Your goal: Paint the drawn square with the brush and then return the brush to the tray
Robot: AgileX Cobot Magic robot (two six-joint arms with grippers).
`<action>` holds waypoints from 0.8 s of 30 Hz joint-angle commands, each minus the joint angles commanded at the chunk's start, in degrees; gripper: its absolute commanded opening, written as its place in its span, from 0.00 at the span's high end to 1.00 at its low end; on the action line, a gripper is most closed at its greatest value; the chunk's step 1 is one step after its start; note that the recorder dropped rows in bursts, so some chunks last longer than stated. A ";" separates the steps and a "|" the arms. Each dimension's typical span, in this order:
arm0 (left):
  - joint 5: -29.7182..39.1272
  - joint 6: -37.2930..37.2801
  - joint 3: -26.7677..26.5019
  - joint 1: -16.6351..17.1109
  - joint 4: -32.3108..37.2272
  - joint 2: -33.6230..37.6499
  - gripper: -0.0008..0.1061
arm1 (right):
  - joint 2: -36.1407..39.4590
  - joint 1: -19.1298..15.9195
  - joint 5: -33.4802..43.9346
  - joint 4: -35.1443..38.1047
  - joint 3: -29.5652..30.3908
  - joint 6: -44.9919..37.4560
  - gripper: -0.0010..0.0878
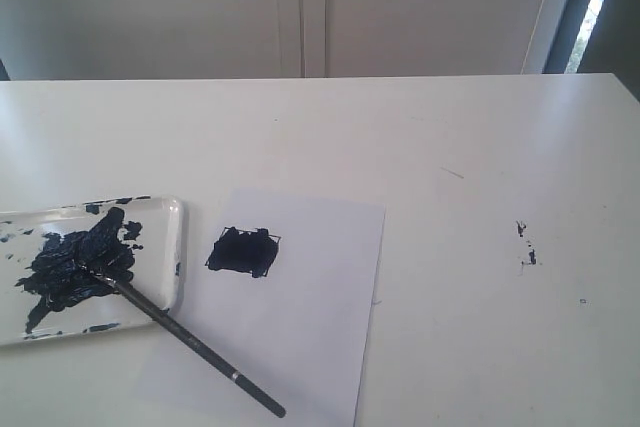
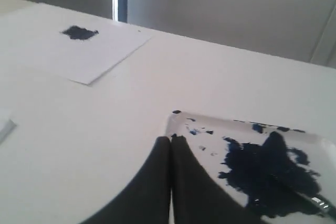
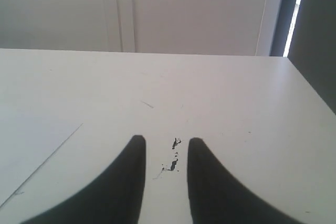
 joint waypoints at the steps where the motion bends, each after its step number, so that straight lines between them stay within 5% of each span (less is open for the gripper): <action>1: 1.78 1.67 0.00 0.00 0.00 0.00 0.99 | -0.58 0.00 1.25 0.00 0.00 0.00 0.68; 5: 6.72 12.24 0.00 0.00 -5.90 0.00 0.99 | -1.51 0.00 3.83 0.00 0.00 0.00 0.68; 11: 13.36 14.33 0.00 0.00 -28.16 0.00 0.99 | -1.51 0.00 6.27 0.13 0.00 0.00 0.68; 15: 13.36 19.29 0.00 0.00 -28.74 0.00 0.99 | -1.51 0.00 6.27 0.13 0.00 0.00 0.68; 21: 13.57 49.53 0.00 0.00 -28.87 0.00 0.99 | -1.51 0.00 6.27 0.13 0.00 0.00 0.68; 24: 13.57 51.66 0.00 0.00 -29.22 0.00 0.99 | -1.51 0.00 6.27 0.13 0.00 0.00 0.68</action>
